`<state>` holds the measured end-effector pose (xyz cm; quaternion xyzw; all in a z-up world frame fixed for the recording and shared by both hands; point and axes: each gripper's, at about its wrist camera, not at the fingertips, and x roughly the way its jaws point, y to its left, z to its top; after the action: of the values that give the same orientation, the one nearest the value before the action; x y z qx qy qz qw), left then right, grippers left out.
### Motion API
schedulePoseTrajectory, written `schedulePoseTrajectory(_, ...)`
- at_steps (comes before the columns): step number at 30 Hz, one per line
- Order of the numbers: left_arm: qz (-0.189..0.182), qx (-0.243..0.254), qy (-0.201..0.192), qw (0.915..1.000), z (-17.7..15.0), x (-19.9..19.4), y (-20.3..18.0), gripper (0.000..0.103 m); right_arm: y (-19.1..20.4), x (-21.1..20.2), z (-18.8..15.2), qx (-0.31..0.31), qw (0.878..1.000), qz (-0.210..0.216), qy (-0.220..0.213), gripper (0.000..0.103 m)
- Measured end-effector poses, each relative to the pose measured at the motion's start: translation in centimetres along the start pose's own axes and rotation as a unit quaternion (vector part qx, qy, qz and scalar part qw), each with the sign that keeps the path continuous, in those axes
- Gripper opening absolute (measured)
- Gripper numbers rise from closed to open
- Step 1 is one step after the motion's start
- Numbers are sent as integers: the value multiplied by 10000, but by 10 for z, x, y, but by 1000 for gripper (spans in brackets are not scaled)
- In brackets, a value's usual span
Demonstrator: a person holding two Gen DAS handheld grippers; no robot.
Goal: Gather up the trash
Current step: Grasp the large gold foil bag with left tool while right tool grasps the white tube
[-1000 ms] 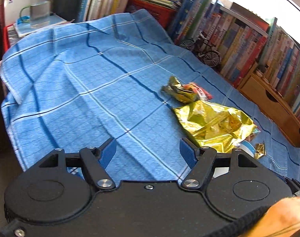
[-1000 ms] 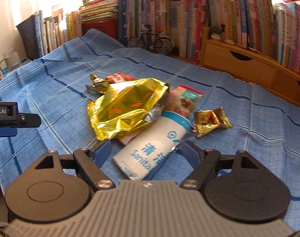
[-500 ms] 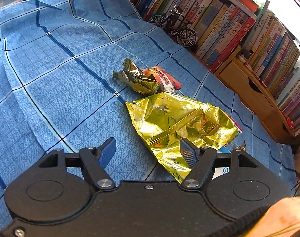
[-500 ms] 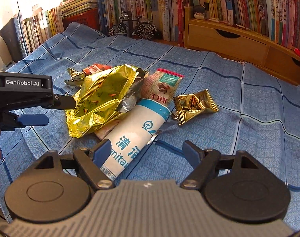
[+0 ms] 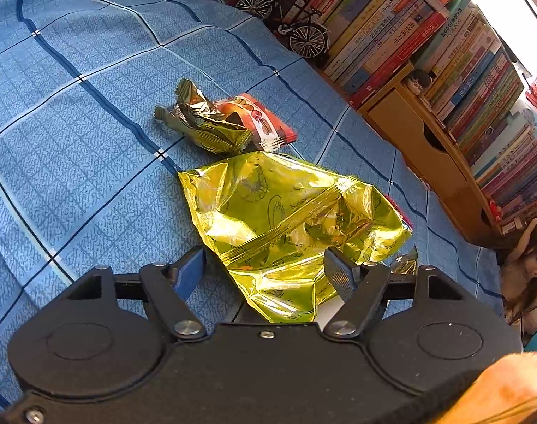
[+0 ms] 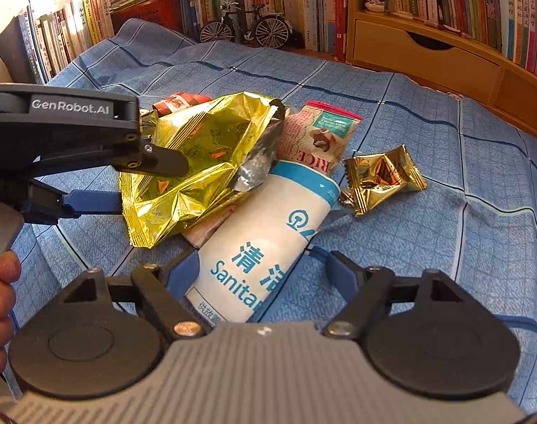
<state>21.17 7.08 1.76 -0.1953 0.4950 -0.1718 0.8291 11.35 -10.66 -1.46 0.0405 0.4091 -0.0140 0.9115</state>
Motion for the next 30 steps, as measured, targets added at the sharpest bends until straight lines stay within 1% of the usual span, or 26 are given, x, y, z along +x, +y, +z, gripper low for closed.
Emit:
schedulePoseTrajectory(2,-6,65,47,10000,1,3,-2,76,4,0,-1,-67,10000,-24,-1,87)
schedulePoseTrajectory(4,46,199,14,9998,2,5,-6,73,6,0,-1,-75,10000,-44,-1,87)
schedulePoseTrajectory(5,86,254,-28,9996,3,5,-8,67,7,0,-2,-87,9999,-52,-7,87)
schedulePoseTrajectory(6,88,292,-50,9995,3,6,-8,55,7,0,-2,-114,9999,-60,-21,87)
schedulePoseTrajectory(8,8,294,21,9996,4,8,-6,41,10,-1,-3,-188,9998,-105,-33,86)
schedulePoseTrajectory(10,-39,278,8,9996,4,8,-3,38,11,-1,-4,-227,9997,-116,-27,81)
schedulePoseTrajectory(12,-29,335,-31,9994,3,7,-2,29,13,-1,-4,-237,9997,-64,-32,71)
schedulePoseTrajectory(14,-53,370,-66,9993,3,5,-1,24,14,-1,-4,-243,9997,-81,-60,63)
schedulePoseTrajectory(15,-88,379,-86,9992,3,4,0,21,14,-1,-3,-225,9997,-82,-69,61)
schedulePoseTrajectory(16,-122,398,-97,9991,3,3,1,20,13,-1,-3,-188,9998,-83,-81,59)
schedulePoseTrajectory(18,-173,425,-99,9989,3,1,2,17,10,-1,-3,-84,9998,-106,-115,52)
schedulePoseTrajectory(22,-173,410,-158,9989,3,-3,5,15,6,-4,-3,12,9997,-131,-192,44)
schedulePoseTrajectory(23,-160,398,-188,9989,3,-5,6,14,6,-5,-4,9,9996,-151,-234,40)
schedulePoseTrajectory(24,-160,377,-246,9989,3,-6,6,12,6,-7,-4,-3,9994,-185,-287,33)
schedulePoseTrajectory(25,-177,361,-298,9987,3,-8,6,11,5,-9,-3,-19,9992,-217,-345,31)
schedulePoseTrajectory(27,-244,315,-389,9985,3,-12,7,7,2,-13,-2,3,9989,-204,-412,26)
schedulePoseTrajectory(30,-206,264,-469,9983,3,-15,7,3,1,-16,-3,7,9987,-199,-464,23)
